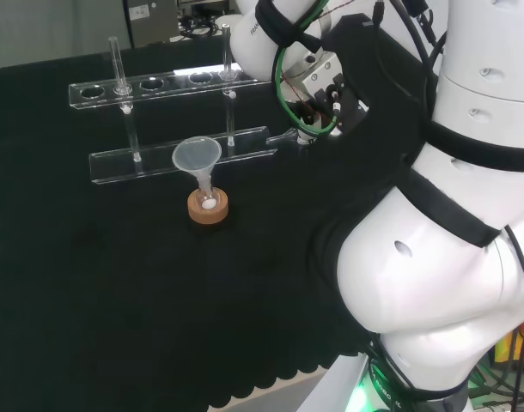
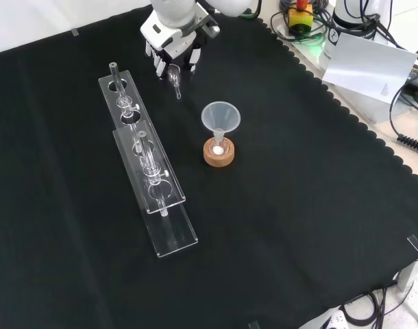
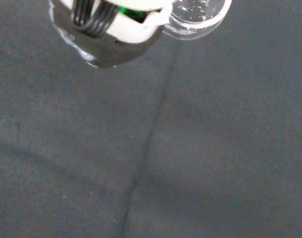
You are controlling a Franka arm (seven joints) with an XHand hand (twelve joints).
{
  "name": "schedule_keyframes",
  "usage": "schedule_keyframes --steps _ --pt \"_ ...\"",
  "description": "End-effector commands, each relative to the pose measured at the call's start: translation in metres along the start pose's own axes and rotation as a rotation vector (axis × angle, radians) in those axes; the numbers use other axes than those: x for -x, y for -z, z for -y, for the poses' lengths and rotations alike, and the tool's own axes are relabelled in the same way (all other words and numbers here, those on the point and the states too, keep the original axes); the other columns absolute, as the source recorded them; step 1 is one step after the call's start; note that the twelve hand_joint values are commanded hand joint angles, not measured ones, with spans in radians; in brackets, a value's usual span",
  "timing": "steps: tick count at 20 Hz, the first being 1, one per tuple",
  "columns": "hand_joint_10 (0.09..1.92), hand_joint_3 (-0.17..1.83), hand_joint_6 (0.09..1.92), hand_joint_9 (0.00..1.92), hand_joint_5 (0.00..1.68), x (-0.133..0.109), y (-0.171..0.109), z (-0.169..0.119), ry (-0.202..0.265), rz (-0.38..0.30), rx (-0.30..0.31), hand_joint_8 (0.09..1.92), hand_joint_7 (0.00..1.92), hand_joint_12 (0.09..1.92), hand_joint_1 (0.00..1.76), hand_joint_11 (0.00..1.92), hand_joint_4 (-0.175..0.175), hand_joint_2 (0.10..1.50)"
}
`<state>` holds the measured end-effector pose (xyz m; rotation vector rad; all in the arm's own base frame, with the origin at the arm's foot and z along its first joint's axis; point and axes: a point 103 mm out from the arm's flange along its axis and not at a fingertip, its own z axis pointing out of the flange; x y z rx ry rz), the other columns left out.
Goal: Put the weighing funnel back on the table.
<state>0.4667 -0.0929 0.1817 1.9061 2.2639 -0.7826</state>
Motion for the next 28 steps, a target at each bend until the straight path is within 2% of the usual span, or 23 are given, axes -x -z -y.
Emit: schedule_keyframes --steps 1,18,28 --pt "0.09 0.19 0.67 1.43 1.21 -0.002 -0.021 0.0 0.007 -0.061 -0.009 0.4 1.34 0.79 1.26 1.18 0.067 0.9" --pt "0.09 0.2 0.67 1.43 1.21 -0.009 -0.069 -0.015 0.029 -0.128 -0.043 0.4 1.34 0.78 1.26 1.18 0.067 0.9" --pt "0.09 0.2 0.67 1.43 1.21 -0.013 -0.087 -0.033 0.046 -0.137 -0.057 0.4 1.34 0.78 1.26 1.18 0.068 0.9"
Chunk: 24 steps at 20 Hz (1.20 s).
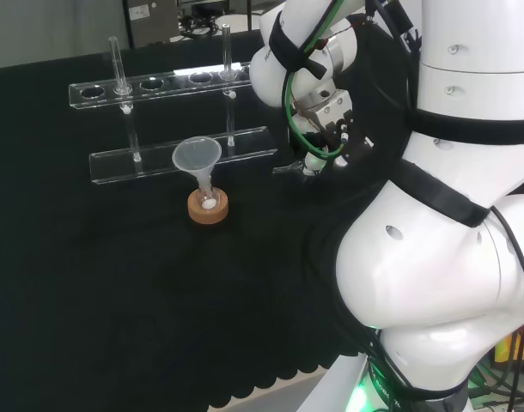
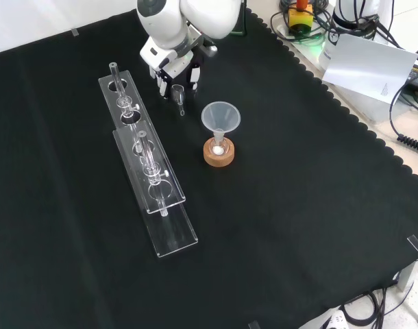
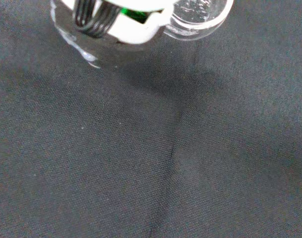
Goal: Put the weighing funnel back on the table.
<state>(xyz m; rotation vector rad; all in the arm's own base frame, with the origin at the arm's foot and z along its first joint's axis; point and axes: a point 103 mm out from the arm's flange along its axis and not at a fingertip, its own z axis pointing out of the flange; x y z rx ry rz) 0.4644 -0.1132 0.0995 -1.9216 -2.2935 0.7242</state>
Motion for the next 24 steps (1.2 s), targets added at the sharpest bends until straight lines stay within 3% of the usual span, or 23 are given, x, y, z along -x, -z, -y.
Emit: schedule_keyframes --steps 1,17,20,24 --pt "0.09 0.2 0.67 1.43 1.21 0.002 -0.007 -0.012 0.007 -0.004 -0.004 0.4 1.34 0.78 1.26 1.18 0.068 0.9" --pt "0.09 0.21 0.68 1.43 1.21 -0.001 -0.013 -0.023 0.017 -0.01 -0.023 0.4 1.34 0.78 1.26 1.17 0.068 0.9" --pt "0.09 0.2 0.73 1.41 1.18 -0.001 -0.016 -0.024 0.018 -0.014 -0.031 0.53 1.27 0.79 1.26 1.16 0.067 0.92" --pt "0.09 0.18 0.83 1.36 1.11 -0.002 -0.019 -0.023 0.025 -0.018 -0.041 0.58 1.14 0.83 1.1 1.09 0.104 0.96"
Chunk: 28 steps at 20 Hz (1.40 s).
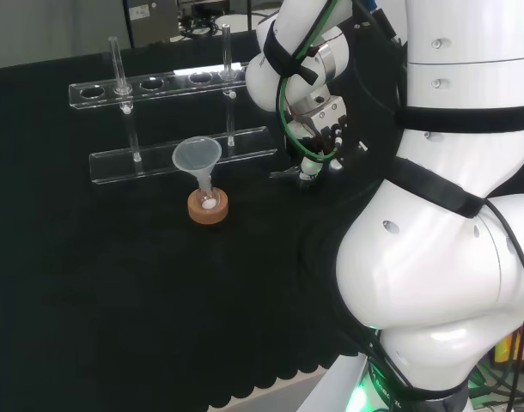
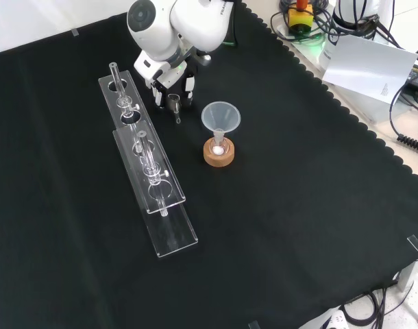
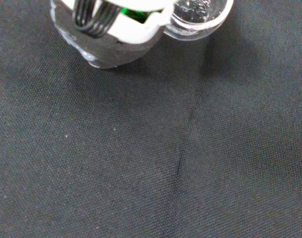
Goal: Put the weighing funnel back on the table.
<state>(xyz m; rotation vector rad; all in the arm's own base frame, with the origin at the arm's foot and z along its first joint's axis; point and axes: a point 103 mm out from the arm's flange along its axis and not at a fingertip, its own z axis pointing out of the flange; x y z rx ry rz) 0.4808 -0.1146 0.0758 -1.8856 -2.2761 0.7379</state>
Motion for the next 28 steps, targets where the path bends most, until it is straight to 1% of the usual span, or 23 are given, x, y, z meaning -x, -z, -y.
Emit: schedule_keyframes --steps 1,3,5,6,7,8,10,11,12,14,17,21,25,28 --pt "0.09 0.17 0.85 1.35 1.09 -0.002 -0.004 0.002 0.013 -0.007 -0.015 0.6 1.12 0.86 1.09 1.06 0.106 0.97" --pt "0.09 0.15 0.89 1.32 1.06 -0.001 -0.005 0.003 0.018 -0.006 -0.018 0.63 1.05 0.93 1.07 0.98 0.123 1.0" --pt "0.09 0.11 0.93 1.28 1.03 0.0 -0.005 0.004 0.023 -0.012 -0.018 0.67 0.98 0.99 1.05 0.9 0.149 1.03" --pt "0.09 0.09 0.91 1.26 0.97 0.001 -0.004 0.005 0.024 -0.014 -0.015 0.68 0.94 1.02 1.04 0.86 0.112 1.0" --pt "0.09 0.12 0.89 1.23 0.91 0.002 -0.002 0.006 0.025 -0.019 -0.013 0.68 0.91 1.04 1.03 0.83 0.074 0.96" --pt "0.09 0.21 0.87 1.22 0.86 0.002 -0.001 0.008 0.026 -0.022 -0.012 0.69 0.88 1.05 1.03 0.8 0.047 0.9" --pt "0.09 0.47 0.86 1.19 0.79 0.003 0.002 0.01 0.034 -0.031 -0.012 0.7 0.83 1.09 1.01 0.76 0.018 0.75" --pt "0.09 0.57 0.86 1.18 0.76 0.003 0.003 0.011 0.035 -0.033 -0.012 0.7 0.81 1.1 1.01 0.74 0.009 0.7" --pt "0.09 0.63 0.86 1.16 0.73 0.003 0.004 0.012 0.037 -0.03 -0.015 0.7 0.78 1.12 1.0 0.72 0.003 0.67" --pt "0.09 0.7 0.85 1.13 0.66 0.002 0.005 0.013 0.034 -0.023 -0.022 0.71 0.74 1.15 0.98 0.67 -0.006 0.63" --pt "0.09 0.72 0.82 1.1 0.59 0.001 0.005 0.014 0.029 -0.016 -0.034 0.71 0.69 1.17 0.96 0.62 -0.014 0.61" --pt "0.09 0.72 0.78 1.07 0.54 0.002 0.009 0.017 0.026 -0.017 -0.027 0.71 0.66 1.2 0.95 0.58 -0.021 0.6" --pt "0.09 0.71 0.63 1.03 0.43 0.005 0.02 0.026 0.019 -0.019 -0.013 0.72 0.6 1.25 0.94 0.51 -0.037 0.59" --pt "0.09 0.7 0.52 1.0 0.4 0.006 0.032 0.037 0.01 -0.017 0.0 0.72 0.57 1.26 0.92 0.49 -0.043 0.59"
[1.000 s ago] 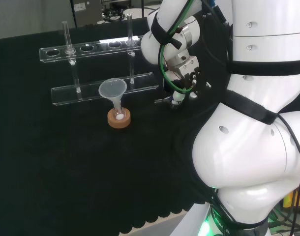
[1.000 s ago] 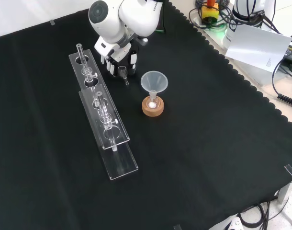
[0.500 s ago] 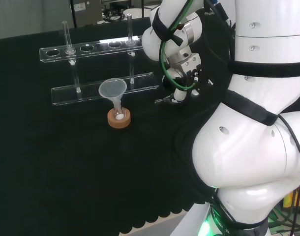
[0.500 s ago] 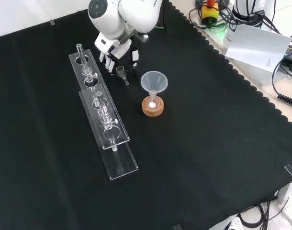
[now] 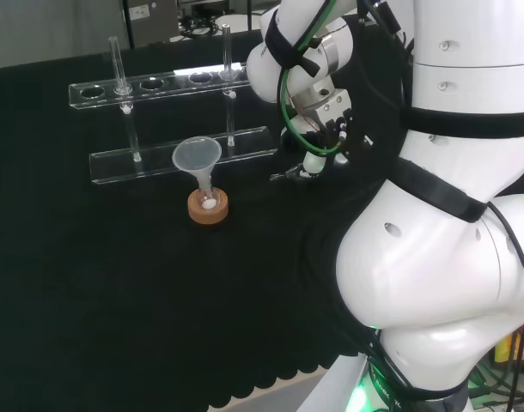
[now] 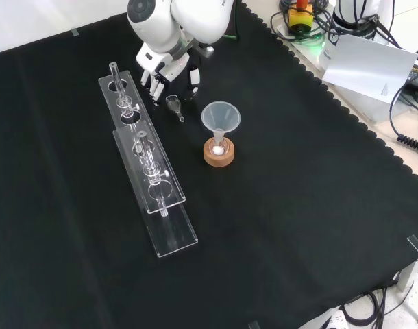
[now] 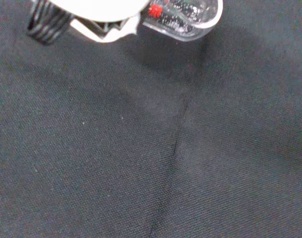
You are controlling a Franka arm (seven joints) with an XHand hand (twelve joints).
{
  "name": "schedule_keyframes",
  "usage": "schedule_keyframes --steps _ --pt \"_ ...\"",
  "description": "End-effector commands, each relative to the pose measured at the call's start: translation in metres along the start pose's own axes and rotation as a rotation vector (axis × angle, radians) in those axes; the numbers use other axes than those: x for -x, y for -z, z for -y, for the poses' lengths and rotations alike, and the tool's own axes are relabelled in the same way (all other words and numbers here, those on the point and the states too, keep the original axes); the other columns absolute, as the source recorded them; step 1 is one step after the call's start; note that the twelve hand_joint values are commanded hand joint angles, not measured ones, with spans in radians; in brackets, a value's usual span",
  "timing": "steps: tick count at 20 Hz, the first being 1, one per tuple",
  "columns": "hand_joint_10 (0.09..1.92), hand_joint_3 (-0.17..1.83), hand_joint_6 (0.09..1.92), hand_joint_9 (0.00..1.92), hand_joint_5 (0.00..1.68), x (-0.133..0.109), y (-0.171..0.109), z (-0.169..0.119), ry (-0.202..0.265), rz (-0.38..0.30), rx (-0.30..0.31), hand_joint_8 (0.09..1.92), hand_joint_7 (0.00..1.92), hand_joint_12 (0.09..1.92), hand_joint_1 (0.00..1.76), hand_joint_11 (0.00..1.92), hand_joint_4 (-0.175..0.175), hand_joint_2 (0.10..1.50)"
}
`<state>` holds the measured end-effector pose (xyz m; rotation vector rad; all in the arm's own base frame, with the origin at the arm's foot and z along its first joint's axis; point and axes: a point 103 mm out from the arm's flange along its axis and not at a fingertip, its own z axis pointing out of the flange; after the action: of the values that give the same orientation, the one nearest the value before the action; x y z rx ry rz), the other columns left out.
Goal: Put the weighing funnel back on the table.
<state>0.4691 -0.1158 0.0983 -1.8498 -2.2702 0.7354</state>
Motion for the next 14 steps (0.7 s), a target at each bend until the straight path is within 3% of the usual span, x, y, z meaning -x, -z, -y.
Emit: schedule_keyframes --steps 1,14 --pt "0.09 0.7 0.5 1.0 0.4 0.002 0.022 0.022 -0.016 0.001 0.022 0.72 0.57 1.27 0.91 0.48 -0.043 0.59" --pt "0.09 0.69 0.43 0.98 0.42 -0.019 0.082 0.101 -0.06 0.003 0.098 0.71 0.56 1.27 0.89 0.47 -0.043 0.59"
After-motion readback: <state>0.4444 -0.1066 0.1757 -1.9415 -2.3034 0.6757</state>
